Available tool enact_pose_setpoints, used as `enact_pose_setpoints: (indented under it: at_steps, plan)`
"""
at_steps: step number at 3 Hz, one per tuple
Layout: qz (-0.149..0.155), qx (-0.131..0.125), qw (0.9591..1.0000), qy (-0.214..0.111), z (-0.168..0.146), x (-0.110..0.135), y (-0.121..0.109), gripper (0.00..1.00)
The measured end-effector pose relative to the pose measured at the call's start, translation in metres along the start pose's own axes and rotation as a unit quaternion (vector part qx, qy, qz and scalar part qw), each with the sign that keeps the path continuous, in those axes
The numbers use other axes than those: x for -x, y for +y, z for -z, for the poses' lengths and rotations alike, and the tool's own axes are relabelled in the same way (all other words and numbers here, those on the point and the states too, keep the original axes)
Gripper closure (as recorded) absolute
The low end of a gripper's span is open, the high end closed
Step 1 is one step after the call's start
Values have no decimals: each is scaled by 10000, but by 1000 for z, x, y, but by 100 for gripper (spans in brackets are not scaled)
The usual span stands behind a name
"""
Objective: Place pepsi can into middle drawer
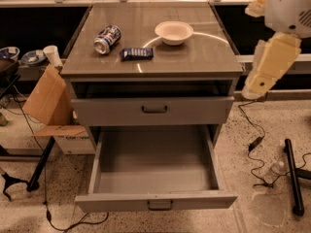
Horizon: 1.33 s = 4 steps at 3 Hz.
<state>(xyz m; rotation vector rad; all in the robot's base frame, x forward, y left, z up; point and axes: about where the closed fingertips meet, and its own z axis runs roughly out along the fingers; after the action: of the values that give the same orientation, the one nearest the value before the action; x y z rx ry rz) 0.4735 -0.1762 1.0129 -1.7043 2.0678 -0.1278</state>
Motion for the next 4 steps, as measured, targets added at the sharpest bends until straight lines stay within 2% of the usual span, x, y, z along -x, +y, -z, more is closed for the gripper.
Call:
enact_pose_setpoints:
  at_steps: [1, 2, 3, 4]
  plan:
    - [316, -219, 9982, -461, -3, 62, -32, 0]
    - [720, -178, 9926, -964, -24, 134, -60, 0]
    - [670, 37, 9839, -1658, -59, 197, -81, 0]
    - [396, 461, 9755, -2114, -97, 253, -91, 0]
